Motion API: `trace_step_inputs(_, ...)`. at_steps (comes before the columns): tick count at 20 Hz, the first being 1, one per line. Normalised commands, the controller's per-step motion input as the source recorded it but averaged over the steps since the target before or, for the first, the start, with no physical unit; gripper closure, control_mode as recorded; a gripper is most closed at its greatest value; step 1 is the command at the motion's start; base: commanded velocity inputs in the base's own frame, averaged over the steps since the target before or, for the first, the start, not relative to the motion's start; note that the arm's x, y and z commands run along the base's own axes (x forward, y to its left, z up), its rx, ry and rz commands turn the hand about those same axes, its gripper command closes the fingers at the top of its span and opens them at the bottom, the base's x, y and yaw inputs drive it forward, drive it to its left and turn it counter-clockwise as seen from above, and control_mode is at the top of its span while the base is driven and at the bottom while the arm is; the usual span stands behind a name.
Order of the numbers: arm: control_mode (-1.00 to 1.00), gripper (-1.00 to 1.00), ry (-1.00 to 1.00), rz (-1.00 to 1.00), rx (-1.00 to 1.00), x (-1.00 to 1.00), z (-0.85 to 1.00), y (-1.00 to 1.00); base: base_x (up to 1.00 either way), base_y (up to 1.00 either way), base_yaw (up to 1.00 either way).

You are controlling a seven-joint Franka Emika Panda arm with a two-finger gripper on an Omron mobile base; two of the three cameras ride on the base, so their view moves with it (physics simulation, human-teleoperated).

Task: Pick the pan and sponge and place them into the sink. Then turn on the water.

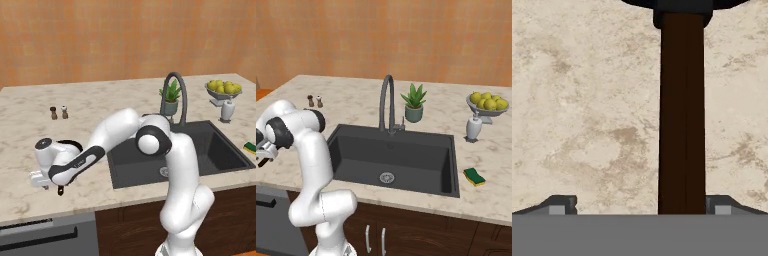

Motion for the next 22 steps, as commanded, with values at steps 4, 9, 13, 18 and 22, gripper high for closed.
trace_step_inputs(4, -1.0, 1.0, 0.01, 0.0, 0.01, 0.08, -0.03, 0.0, 0.0, 0.0, 0.0)
trace_step_inputs(9, -1.0, 1.0, 0.0, 0.0, 0.0, 0.0, 0.0, 0.0, 0.0, 0.0, 0.0)
trace_step_inputs(13, -1.0, 1.0, 0.0, -0.04, 0.0, 0.0, 0.13, -0.22, 0.0, 0.0, 0.0)
trace_step_inputs(18, -1.0, 1.0, 0.03, -0.09, 0.04, -0.41, 0.43, -0.97, 0.0, 0.0, 0.0)
trace_step_inputs(22, -1.0, 1.0, 0.0, -0.12, 0.03, -0.32, 0.33, -1.0, 0.0, 0.0, 0.0)
